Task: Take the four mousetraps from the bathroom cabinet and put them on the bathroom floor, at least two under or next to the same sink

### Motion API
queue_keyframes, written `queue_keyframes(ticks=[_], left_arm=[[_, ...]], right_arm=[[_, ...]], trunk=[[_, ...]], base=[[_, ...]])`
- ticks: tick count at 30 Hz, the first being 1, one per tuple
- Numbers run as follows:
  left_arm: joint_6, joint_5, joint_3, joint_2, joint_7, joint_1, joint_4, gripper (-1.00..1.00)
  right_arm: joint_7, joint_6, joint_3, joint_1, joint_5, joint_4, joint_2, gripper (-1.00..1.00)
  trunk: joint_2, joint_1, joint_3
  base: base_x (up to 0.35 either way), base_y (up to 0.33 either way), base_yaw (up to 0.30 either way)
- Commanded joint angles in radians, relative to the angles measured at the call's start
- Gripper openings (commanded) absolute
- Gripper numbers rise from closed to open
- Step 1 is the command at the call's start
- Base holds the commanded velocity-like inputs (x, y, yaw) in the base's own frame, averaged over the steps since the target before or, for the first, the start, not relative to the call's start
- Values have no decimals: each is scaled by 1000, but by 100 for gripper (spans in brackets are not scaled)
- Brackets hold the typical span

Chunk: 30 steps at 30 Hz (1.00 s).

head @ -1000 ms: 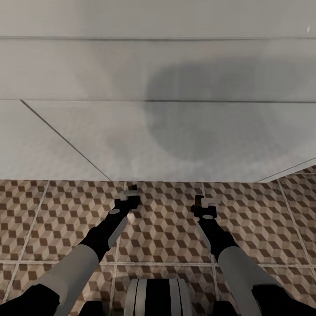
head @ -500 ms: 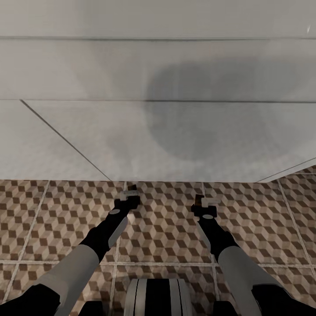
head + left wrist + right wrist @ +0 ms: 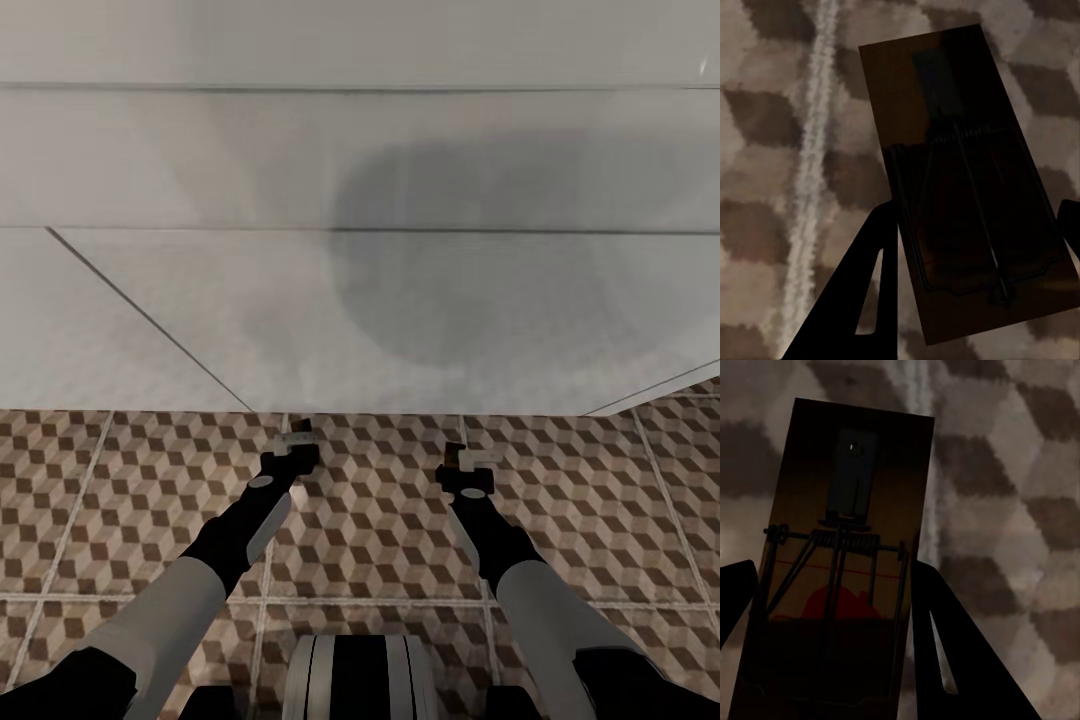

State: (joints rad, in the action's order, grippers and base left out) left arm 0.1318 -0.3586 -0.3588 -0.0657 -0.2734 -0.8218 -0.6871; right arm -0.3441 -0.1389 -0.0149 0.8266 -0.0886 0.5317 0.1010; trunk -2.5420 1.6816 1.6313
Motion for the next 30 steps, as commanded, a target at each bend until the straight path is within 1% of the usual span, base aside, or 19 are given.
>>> queue_keyframes(ticks=[1, 8, 17, 19, 21, 24, 27, 30], left_arm=[[4, -6, -5, 1, -10, 0, -2, -100], [3, -6, -5, 3, -10, 0, -2, -100], [-1, -6, -6, 2, -2, 0, -3, -100], [-1, -6, -6, 3, 0, 0, -3, -100], [-2, -5, -11, 9, 8, 6, 2, -100], [-1, -4, -10, 10, 5, 9, -5, -100], [-1, 0, -9, 12, 2, 14, -18, -100], [-5, 6, -9, 13, 14, 15, -3, -100]], right_arm=[[-2, -9, -2, 0, -6, 2, 0, -100], [9, -10, -3, 0, -6, 5, -5, -100], [14, -19, -7, 0, -2, 37, -6, -100], [14, -24, -7, 0, -2, 40, -5, -100], [16, -20, 4, 12, -2, 28, 2, -100], [14, -21, 3, 27, -4, 23, 2, -100], [10, -25, 2, 22, -7, 36, 4, -100], [9, -26, 1, 23, -9, 41, 1, -100]], trunk=[[0, 0, 1], [0, 0, 1], [0, 0, 1], [0, 0, 1], [0, 0, 1], [0, 0, 1], [0, 0, 1], [0, 0, 1]], base=[[0, 0, 0], [0, 0, 0], [0, 0, 0], [0, 0, 0], [0, 0, 0], [0, 0, 0], [0, 0, 0], [0, 0, 0]])
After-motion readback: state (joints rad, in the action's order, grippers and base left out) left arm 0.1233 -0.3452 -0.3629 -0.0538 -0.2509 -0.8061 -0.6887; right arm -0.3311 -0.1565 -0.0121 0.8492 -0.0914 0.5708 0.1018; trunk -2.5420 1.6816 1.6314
